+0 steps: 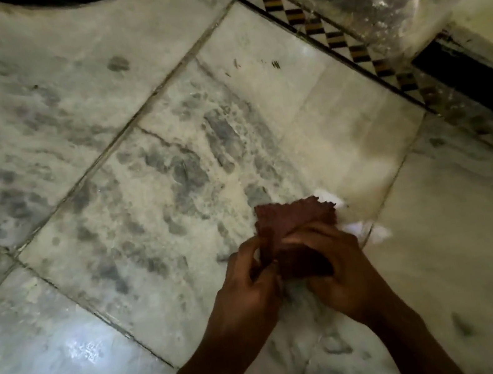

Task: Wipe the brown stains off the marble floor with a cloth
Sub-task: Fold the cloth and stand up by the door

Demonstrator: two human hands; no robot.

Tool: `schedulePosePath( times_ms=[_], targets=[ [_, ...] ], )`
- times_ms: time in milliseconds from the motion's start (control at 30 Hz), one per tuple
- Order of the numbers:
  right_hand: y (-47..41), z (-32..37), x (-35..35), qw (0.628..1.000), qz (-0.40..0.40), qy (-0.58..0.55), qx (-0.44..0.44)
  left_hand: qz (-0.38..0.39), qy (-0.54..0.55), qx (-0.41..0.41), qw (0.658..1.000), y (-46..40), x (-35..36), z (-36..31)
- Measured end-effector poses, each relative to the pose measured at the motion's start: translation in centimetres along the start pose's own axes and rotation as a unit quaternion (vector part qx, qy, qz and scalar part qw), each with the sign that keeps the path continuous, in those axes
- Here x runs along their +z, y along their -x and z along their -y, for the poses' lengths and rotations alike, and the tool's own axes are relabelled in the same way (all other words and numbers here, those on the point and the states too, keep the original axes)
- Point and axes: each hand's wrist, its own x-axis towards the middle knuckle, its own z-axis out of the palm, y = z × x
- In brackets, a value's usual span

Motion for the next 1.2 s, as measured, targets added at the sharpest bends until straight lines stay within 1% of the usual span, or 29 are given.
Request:
schedulePosePath(
  times_ms=[33,67,100,133,167,200,233,267,300,333,367,467,567,600,733,800,833,900,933,1000,1100,1200],
  targets=[
    [0.5,0.9,0.1,0.999,0.035,0.004,0.014,-0.010,0.014,-0.009,1.000,-0.1,-0.5,-0.6],
    [0.9,1.7,0.1,0.998,0.052,0.039,0.022,-0.016,0.008,-0.011,1.000,0.0,-1.5,-1.4],
    [1.3,2.7,0.4,0.994,0.055,0.092,0.031,-0.017,0.001,-0.007,1.000,0.1,-2.6,-2.3],
    [1.5,3.5,0.5,0.991,0.046,0.122,0.034,-0.010,-0.003,-0.014,1.000,0.1,-3.5,-3.2],
    [1.8,5.4,-0.2,0.991,0.037,0.116,0.049,0.001,0.007,-0.026,1.000,0.0,-5.5,-5.0],
    [1.7,7.0,-1.1,0.994,0.032,0.075,0.066,-0.003,0.017,-0.035,0.999,0.0,-7.3,-6.5],
    [1.7,9.9,-3.0,0.996,0.023,0.009,0.088,0.000,0.010,-0.053,0.999,0.0,-10.2,-8.8],
    [1.9,12.8,-5.0,0.993,0.027,-0.048,0.107,0.009,0.011,-0.065,0.998,0.2,-12.8,-10.9],
    [2.3,15.7,-7.1,0.988,0.027,-0.091,0.121,0.001,0.012,-0.062,0.998,0.5,-15.4,-12.9],
    [2.8,19.6,-9.9,0.987,0.021,-0.107,0.115,-0.007,0.005,-0.049,0.999,0.9,-19.1,-15.7],
    [3.2,22.6,-12.4,0.989,0.016,-0.097,0.106,-0.014,0.003,-0.046,0.999,1.1,-22.1,-17.9],
    [5.1,32.8,-20.8,0.996,0.014,-0.055,0.062,-0.025,0.042,-0.061,0.997,2.4,-32.8,-27.1],
    [7.1,43.4,-31.9,0.999,0.012,-0.023,0.032,-0.034,0.087,-0.078,0.993,3.6,-43.8,-38.1],
    [7.8,46.8,-35.4,0.999,0.026,-0.017,0.026,-0.038,0.095,-0.078,0.992,4.0,-47.0,-41.6],
    [10.7,60.2,-50.5,0.998,0.037,0.049,-0.015,-0.072,0.130,-0.069,0.987,4.6,-58.6,-55.2],
    [12.1,64.9,-56.1,0.995,0.040,0.082,-0.048,-0.085,0.147,-0.046,0.984,4.8,-62.5,-60.3],
    [13.2,67.1,-59.2,0.993,0.028,0.095,-0.065,-0.081,0.161,-0.031,0.983,4.7,-64.5,-63.2],
    [15.3,69.9,-64.0,0.989,0.008,0.121,-0.089,-0.076,0.171,-0.001,0.982,4.5,-67.1,-67.8],
    [16.0,70.7,-65.7,0.986,-0.004,0.137,-0.097,-0.080,0.158,0.019,0.984,4.2,-67.9,-69.5],
    [17.8,71.1,-69.3,0.979,-0.059,0.168,-0.103,-0.081,0.116,0.059,0.988,2.8,-69.0,-72.9],
    [20.2,69.7,-74.1,0.975,-0.128,0.160,-0.087,-0.071,0.102,0.120,0.985,-0.1,-69.2,-78.0],
    [22.2,66.7,-78.6,0.971,-0.198,0.112,-0.072,-0.070,0.076,0.184,0.977,-3.4,-68.3,-83.0]
  ],
)
